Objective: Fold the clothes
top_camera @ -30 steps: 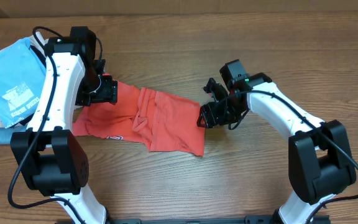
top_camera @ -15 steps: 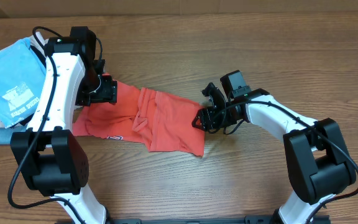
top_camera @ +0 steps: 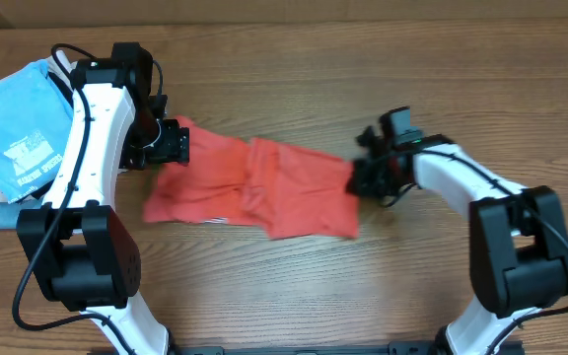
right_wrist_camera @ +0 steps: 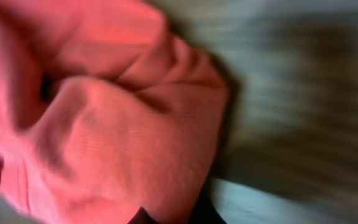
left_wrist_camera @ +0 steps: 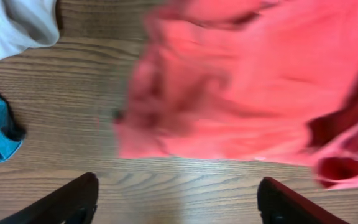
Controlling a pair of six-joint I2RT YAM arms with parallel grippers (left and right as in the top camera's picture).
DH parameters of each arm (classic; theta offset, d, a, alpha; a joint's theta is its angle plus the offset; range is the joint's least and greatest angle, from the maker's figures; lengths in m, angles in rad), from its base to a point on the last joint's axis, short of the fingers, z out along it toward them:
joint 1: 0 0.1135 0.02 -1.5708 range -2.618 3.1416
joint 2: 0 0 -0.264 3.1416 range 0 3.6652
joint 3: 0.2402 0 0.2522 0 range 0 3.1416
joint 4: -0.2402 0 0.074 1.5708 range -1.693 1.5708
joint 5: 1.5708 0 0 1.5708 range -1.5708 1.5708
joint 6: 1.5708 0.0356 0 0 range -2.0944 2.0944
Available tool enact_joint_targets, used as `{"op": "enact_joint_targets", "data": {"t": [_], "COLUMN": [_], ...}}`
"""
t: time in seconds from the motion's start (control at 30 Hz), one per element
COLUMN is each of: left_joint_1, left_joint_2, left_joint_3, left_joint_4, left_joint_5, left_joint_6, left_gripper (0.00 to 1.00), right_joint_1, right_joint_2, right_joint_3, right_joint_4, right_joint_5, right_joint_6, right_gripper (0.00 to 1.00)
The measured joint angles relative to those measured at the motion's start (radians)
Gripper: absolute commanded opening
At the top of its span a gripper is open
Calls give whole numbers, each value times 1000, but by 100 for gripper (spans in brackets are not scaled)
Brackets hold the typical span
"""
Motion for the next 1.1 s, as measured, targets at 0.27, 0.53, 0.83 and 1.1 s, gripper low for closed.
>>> {"op": "enact_joint_targets", "data": {"t": [0.27, 0.53, 0.83, 1.1], "left_joint_1": [0, -1, -3, -29], "left_joint_2": [0, 0, 1, 45], "left_joint_3": [-39, -244, -384, -428], "left_joint_4": [109, 338, 534, 587], "left_joint_5": [105, 180, 254, 342], "left_joint_6": [24, 81, 117, 133], "left_gripper": [99, 100, 99, 43], "right_joint_1": [-82, -81, -81, -81], "right_joint_2": [0, 0, 0, 0], "right_joint_3": [31, 31, 32, 32], "right_joint_4": [-36, -41, -48, -57], "right_joint_5": [72, 77, 77, 80], "right_joint_6": [-40, -45, -47, -48], "right_gripper": [23, 23, 23, 23]}}
